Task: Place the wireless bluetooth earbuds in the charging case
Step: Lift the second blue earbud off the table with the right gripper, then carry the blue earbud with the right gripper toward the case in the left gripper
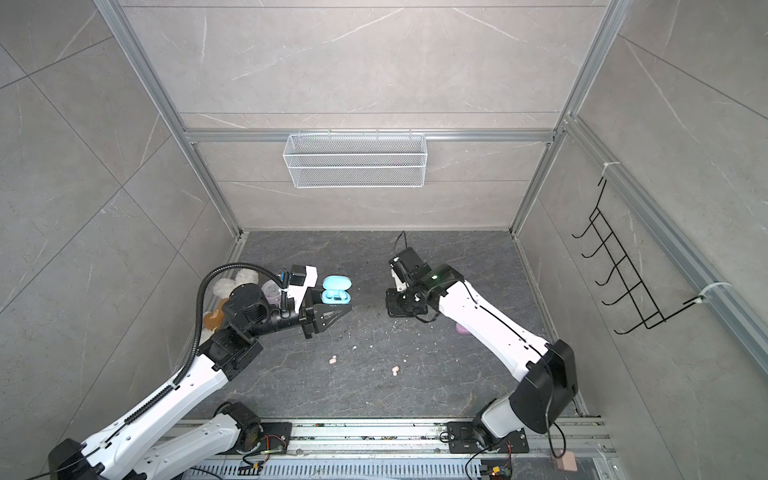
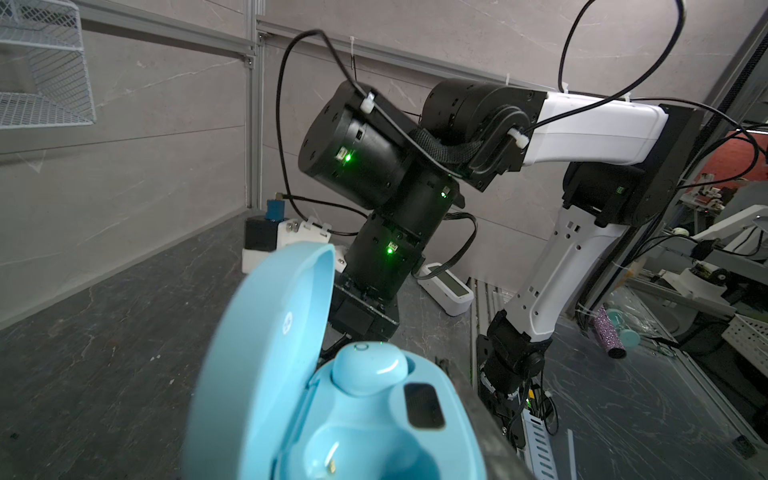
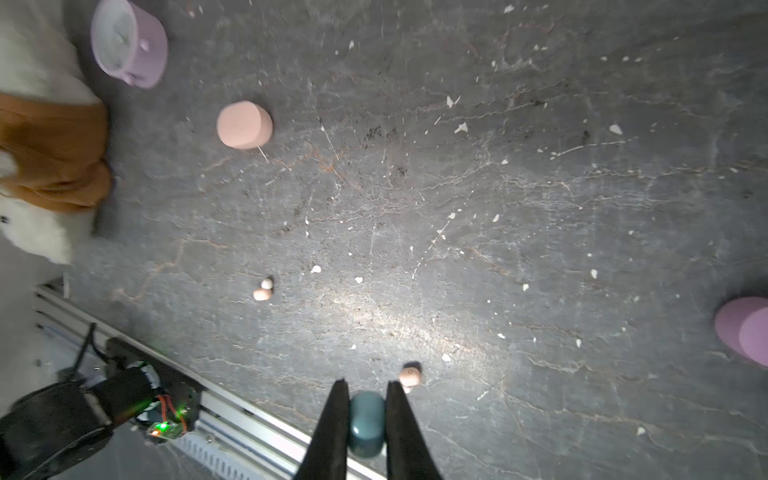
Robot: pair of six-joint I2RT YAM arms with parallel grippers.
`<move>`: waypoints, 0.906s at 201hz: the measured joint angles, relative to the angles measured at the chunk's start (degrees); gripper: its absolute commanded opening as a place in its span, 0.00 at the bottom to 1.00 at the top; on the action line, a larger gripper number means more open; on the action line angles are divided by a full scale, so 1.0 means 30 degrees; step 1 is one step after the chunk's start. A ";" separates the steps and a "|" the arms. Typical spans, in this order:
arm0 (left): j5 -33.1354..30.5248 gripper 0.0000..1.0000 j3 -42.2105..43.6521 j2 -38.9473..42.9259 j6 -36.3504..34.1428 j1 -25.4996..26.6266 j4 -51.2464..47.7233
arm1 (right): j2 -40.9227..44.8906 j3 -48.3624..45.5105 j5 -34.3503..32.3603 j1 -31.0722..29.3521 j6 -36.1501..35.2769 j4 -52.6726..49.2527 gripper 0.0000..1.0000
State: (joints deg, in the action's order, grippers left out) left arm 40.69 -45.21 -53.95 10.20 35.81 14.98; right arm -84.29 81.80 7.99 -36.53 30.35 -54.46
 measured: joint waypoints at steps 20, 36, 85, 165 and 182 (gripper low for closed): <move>0.0168 0.29 -0.0452 -0.0969 -0.0015 0.0452 0.0729 | 0.1246 0.1100 0.0430 0.0648 0.0379 -0.0743 0.16; 0.0335 0.29 -0.0736 -0.1778 -0.0044 0.0772 0.1384 | 0.1989 0.2280 0.0743 0.0925 0.0627 -0.1290 0.16; 0.0510 0.29 -0.0969 -0.4029 -0.0051 0.1362 0.3767 | 0.3534 0.4830 0.2062 0.1013 0.1741 -0.1778 0.16; 0.0495 0.29 -0.2652 -0.7067 -0.0568 0.2586 0.6513 | 0.4575 0.5013 0.4663 0.1027 0.4240 0.0124 0.17; 0.0495 0.29 -0.2725 -0.7410 -0.0627 0.2805 0.7257 | 0.4838 0.5013 0.5100 0.1027 0.4707 0.0816 0.16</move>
State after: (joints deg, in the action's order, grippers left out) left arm 42.17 -53.39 -76.18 8.32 44.23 36.75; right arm -69.78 96.84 23.29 -33.45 44.47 -52.01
